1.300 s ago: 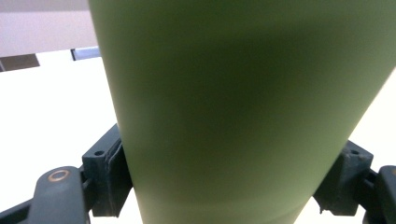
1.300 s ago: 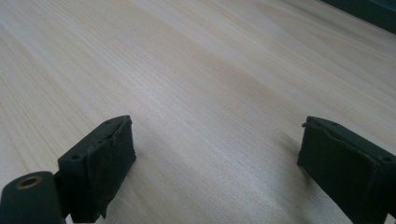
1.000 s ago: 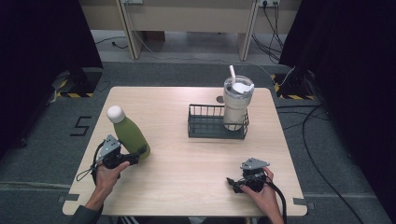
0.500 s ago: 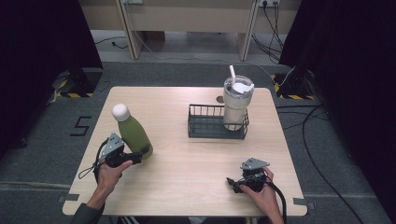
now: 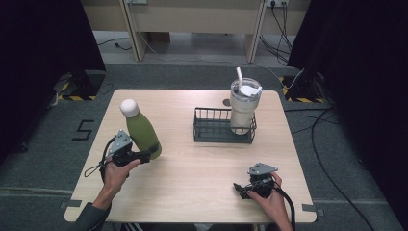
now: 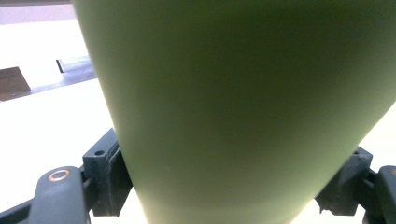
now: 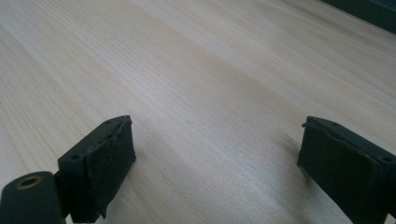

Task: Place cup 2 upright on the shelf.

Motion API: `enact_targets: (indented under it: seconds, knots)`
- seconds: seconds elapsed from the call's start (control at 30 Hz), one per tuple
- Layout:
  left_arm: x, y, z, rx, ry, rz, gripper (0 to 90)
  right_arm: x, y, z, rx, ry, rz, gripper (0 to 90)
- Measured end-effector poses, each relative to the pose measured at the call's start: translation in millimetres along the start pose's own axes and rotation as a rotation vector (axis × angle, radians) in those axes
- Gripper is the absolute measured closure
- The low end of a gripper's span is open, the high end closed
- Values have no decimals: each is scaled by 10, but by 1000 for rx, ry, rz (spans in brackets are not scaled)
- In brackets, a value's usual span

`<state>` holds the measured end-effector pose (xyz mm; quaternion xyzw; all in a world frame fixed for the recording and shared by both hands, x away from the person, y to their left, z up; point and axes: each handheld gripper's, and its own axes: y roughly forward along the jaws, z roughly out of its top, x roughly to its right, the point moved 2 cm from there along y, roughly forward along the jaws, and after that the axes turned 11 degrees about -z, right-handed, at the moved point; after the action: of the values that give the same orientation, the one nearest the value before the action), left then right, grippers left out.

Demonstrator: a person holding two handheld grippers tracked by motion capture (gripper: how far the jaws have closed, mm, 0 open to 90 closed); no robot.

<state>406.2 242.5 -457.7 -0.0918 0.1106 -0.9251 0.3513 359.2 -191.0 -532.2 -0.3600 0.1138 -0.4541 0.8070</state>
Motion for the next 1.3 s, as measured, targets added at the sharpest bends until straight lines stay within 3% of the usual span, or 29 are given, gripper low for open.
enact_targets:
  seconds: [0.67,1.3]
  knots:
    - [40,275,369,4,-4,-63,204,-2,2,2,-2,1,1,103]
    - [124,703,696,17,10,-115,204,-1,2,2,-1,-2,2,101]
